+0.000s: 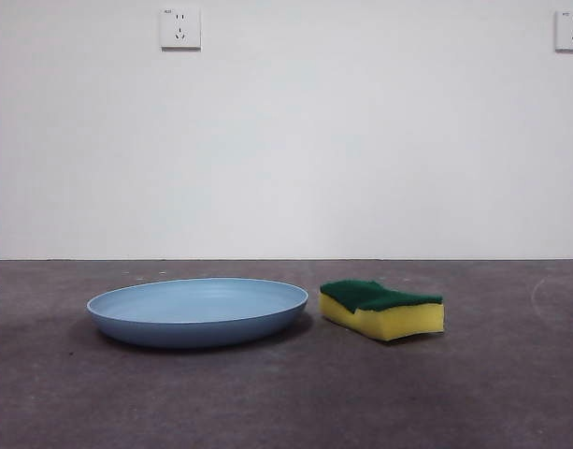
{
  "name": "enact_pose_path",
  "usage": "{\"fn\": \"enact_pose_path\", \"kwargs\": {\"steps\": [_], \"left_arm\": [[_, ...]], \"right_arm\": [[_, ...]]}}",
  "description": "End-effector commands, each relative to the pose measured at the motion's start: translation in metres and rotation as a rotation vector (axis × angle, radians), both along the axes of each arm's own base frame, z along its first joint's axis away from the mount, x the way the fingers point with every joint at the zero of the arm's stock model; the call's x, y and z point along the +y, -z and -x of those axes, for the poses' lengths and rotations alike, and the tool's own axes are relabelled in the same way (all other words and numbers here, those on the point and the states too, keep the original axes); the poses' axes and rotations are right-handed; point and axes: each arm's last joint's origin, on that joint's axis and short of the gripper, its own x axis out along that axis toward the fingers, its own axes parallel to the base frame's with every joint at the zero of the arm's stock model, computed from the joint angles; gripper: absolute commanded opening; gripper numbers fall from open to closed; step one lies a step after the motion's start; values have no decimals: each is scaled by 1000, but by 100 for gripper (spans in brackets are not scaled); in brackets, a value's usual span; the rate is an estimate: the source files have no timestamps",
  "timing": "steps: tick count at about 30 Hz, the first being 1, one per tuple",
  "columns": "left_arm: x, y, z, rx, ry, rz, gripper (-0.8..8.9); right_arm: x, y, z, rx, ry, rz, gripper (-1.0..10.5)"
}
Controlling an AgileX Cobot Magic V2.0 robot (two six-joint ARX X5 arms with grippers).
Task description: Pick up the plate,pick up the cloth,clean the plate with the cloth
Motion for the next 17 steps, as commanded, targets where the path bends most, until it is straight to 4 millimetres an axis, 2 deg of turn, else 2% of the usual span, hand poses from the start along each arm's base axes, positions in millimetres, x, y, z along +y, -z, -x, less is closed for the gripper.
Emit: {"fn": "enact_pose_path", "kwargs": {"steps": [1, 7, 9, 10, 12, 13, 14, 17], "left_arm": [[-3, -5, -14, 74, 104, -15, -5], [-5, -8, -42, 255, 181, -19, 0], [-5, -6, -50, 292, 200, -15, 27], [-5, -4, -53, 301, 208, -11, 91], [-6, -1, -58, 320, 214, -5, 313], [-6, 1, -60, 328, 213, -5, 388], [-6, 2, -63, 335, 213, -4, 410], [-6, 6, -72, 338, 217, -4, 409]], "right_arm": [[3, -10, -19, 72, -138, 23, -1], [5, -17, -54, 229, -272, 62, 7], [5, -16, -63, 265, -277, 64, 70], [5, -14, -66, 274, -277, 62, 133], [5, -11, -71, 294, -273, 62, 326], [5, -10, -72, 300, -273, 61, 395], [5, -9, -73, 308, -274, 60, 475], [6, -8, -74, 310, -277, 60, 497]]}}
